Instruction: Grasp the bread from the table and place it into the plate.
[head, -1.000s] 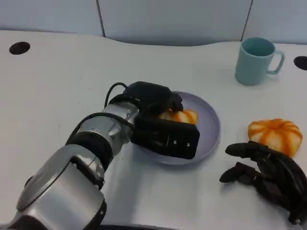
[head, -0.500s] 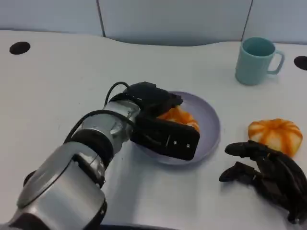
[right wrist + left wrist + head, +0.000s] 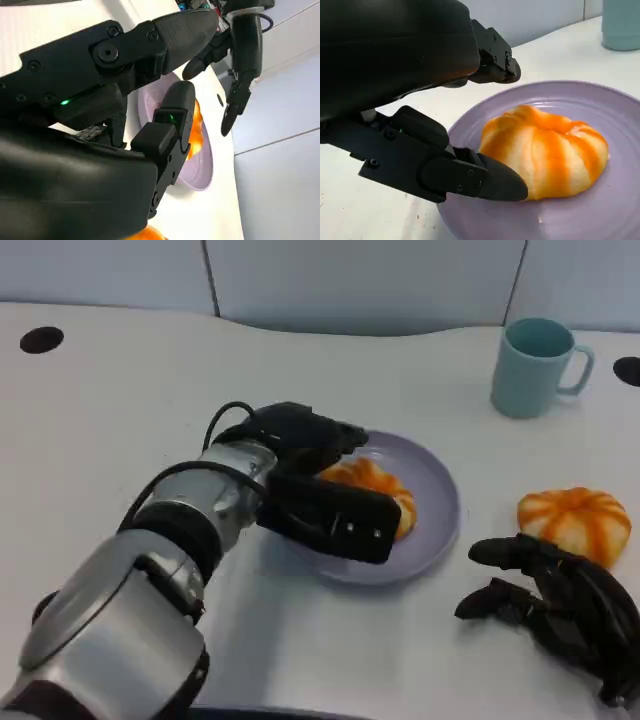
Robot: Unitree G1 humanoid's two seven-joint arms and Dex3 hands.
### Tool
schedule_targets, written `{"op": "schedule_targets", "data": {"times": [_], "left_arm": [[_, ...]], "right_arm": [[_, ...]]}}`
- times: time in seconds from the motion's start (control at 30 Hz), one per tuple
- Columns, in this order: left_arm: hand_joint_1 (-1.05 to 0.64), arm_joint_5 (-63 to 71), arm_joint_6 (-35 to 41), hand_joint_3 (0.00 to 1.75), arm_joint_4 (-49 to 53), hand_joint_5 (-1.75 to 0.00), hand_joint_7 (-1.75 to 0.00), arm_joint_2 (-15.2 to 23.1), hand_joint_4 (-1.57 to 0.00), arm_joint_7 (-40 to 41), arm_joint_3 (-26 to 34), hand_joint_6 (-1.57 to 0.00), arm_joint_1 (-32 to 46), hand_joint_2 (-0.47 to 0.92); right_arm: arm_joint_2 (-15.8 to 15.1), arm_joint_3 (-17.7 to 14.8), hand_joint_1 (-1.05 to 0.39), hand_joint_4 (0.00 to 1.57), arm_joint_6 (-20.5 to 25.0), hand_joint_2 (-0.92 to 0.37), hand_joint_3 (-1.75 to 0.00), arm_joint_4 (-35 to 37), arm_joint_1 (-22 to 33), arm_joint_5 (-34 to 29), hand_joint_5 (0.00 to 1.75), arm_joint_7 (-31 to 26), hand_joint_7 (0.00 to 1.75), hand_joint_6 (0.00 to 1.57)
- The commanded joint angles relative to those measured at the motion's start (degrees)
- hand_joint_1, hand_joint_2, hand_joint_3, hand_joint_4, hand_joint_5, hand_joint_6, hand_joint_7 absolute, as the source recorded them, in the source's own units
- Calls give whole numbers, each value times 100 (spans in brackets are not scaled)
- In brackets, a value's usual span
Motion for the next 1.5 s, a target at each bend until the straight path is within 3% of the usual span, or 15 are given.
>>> {"op": "schedule_targets", "data": {"times": [0.03, 0.4, 0.57, 0.77, 0.93, 1.23, 1.5], "left_arm": [[-86, -618, -358, 21, -141, -33, -2, 292, 0, -343, 568, -22, -74, 92], [-82, -2024, -1350, 26, -383, -52, -4, 807, 0, -1224, 1808, -26, 532, 92], [-76, -2660, -1756, 28, -526, -67, -4, 933, -2, -1810, 2326, -28, 902, 92], [-72, -3534, -1912, 31, -750, -69, -6, 955, -4, -2405, 3039, -32, 1341, 92], [-71, -4428, -1626, 31, -895, -62, -4, 896, -10, -3257, 3693, -34, 1607, 92], [-73, -5430, -1175, 30, -1498, -62, -5, 738, -21, -4071, 4349, -42, 2225, 92], [-69, -6818, 493, 20, -2678, -77, -10, 367, -43, -4472, 5080, -62, 3122, 92]], "right_arm": [[-27, 0, -42, 71, 97, -92, -8, 70, 148, -77, 103, -103, 50, 86], [-99, -56, -39, 69, 118, -92, -7, 119, 141, -20, 105, -36, 52, 83], [-149, -45, -38, 66, 126, -92, -11, 43, 174, -63, 107, -23, 55, 79], [-171, -65, -39, 66, 163, -92, -10, 45, 170, -44, 108, 15, 57, 79], [-174, -60, -39, 67, 218, -92, -10, 24, 166, -65, 108, -38, 58, 79], [-174, -60, -39, 66, 194, -92, -10, 44, 157, -69, 109, 12, 61, 78], [-183, 15, -39, 63, 203, -92, -12, -173, 236, -118, 113, -33, 67, 73]]}}
